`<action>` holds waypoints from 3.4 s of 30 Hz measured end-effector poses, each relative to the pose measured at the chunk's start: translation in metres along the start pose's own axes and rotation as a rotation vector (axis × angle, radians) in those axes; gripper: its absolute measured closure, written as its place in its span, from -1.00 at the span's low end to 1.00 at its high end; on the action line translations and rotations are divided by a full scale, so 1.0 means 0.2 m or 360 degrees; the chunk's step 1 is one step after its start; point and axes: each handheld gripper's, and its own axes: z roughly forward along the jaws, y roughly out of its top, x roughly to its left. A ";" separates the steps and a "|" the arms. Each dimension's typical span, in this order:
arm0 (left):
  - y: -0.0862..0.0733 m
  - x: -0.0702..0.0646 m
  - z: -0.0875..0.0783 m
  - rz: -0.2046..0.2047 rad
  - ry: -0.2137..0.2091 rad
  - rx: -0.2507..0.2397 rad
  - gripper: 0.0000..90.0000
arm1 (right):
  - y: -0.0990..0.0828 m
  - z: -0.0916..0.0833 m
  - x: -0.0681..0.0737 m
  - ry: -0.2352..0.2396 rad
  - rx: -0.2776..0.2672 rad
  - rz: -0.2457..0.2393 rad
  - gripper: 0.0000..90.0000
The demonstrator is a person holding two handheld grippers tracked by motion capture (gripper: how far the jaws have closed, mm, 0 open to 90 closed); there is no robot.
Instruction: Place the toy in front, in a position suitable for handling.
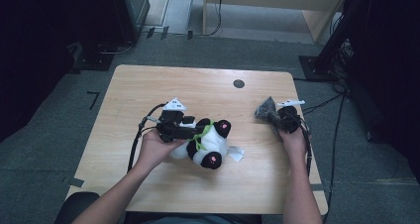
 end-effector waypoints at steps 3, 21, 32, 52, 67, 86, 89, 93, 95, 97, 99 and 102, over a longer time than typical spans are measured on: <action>-0.01 0.04 -0.03 0.0038 0.0026 -0.0011 -0.22 | 0.02 -0.05 0.02 0.0038 -0.0037 0.0040 0.60; -0.21 0.21 -0.16 0.0072 0.0034 -0.0011 -0.35 | 0.16 -0.38 0.36 0.0272 -0.0205 0.0011 0.60; -0.33 0.24 -0.21 0.0061 -0.0026 -0.0019 -0.58 | 0.26 -0.53 0.63 0.0409 -0.0210 -0.0125 0.59; -0.46 0.31 -0.07 0.0051 -0.0112 0.0007 -0.88 | 0.22 -0.41 0.96 0.0637 -0.0060 -0.0346 0.59; -0.48 0.34 0.02 -0.0010 -0.0133 -0.0064 -0.86 | 0.21 -0.31 0.92 0.0647 -0.0110 -0.0319 0.61; -0.42 0.29 -0.03 0.0021 0.0153 -0.0281 0.25 | 0.32 -0.31 0.85 0.0624 -0.0177 -0.0262 0.61; -0.43 0.31 -0.01 -0.0043 0.0150 -0.0250 0.20 | 0.36 -0.34 0.85 0.0622 -0.0212 -0.0259 0.60; -0.46 0.30 0.01 -0.0041 0.0177 -0.0213 0.11 | 0.43 -0.35 0.87 0.0628 -0.0250 -0.0276 0.61; -0.47 0.31 0.01 -0.0065 0.0180 -0.0220 0.07 | 0.48 -0.33 0.90 0.0620 -0.0252 -0.0306 0.60; -0.47 0.30 0.01 -0.0052 0.0181 -0.0213 0.03 | 0.54 -0.30 0.95 0.0635 -0.0229 -0.0347 0.60; -0.48 0.30 0.01 -0.0058 0.0174 -0.0220 -0.01 | 0.59 -0.26 1.00 0.0662 -0.0181 -0.0378 0.59; -0.49 0.31 0.01 -0.0054 0.0168 -0.0206 -0.07 | 0.65 -0.20 1.06 0.0676 -0.0141 -0.0406 0.59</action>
